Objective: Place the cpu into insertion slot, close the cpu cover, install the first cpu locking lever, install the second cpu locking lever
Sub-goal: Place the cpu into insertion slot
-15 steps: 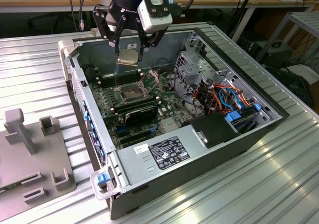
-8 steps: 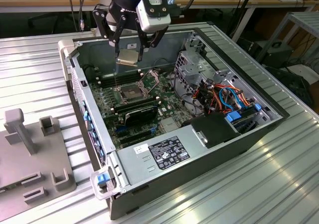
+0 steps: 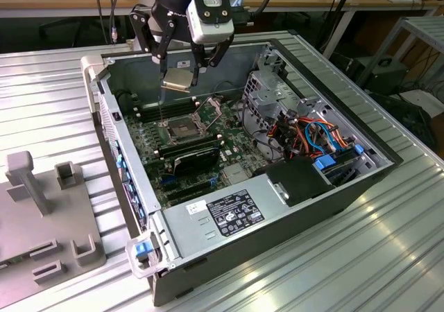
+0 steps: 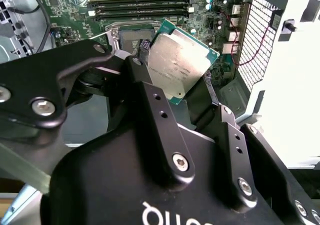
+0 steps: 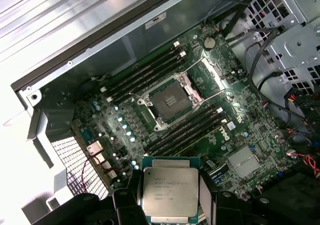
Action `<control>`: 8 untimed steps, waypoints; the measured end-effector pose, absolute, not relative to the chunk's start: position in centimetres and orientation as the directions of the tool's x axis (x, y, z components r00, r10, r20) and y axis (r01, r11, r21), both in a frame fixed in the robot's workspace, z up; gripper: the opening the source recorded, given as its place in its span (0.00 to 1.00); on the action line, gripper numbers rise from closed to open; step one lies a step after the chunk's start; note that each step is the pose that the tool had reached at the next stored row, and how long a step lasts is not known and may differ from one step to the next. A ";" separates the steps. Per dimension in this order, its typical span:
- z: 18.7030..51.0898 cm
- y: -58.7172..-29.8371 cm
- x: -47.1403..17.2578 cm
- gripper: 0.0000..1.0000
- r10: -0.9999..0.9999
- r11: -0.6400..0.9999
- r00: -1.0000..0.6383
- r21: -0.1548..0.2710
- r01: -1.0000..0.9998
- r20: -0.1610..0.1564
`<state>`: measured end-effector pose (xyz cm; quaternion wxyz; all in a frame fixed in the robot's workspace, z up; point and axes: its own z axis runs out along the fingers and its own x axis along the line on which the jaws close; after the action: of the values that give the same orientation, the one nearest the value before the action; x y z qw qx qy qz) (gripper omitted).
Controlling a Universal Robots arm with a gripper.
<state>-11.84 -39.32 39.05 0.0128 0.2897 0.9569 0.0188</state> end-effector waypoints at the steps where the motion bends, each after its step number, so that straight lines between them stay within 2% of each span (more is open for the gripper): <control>1: 39.0 -39.3 -11.8 0.55 0.571 0.821 -0.821 0.043 0.570 -0.013; 8: 39.0 -39.3 -11.8 0.55 0.601 0.799 -0.799 0.043 0.600 -0.014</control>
<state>-11.84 -39.32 39.04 0.0134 0.3164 0.9483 0.0180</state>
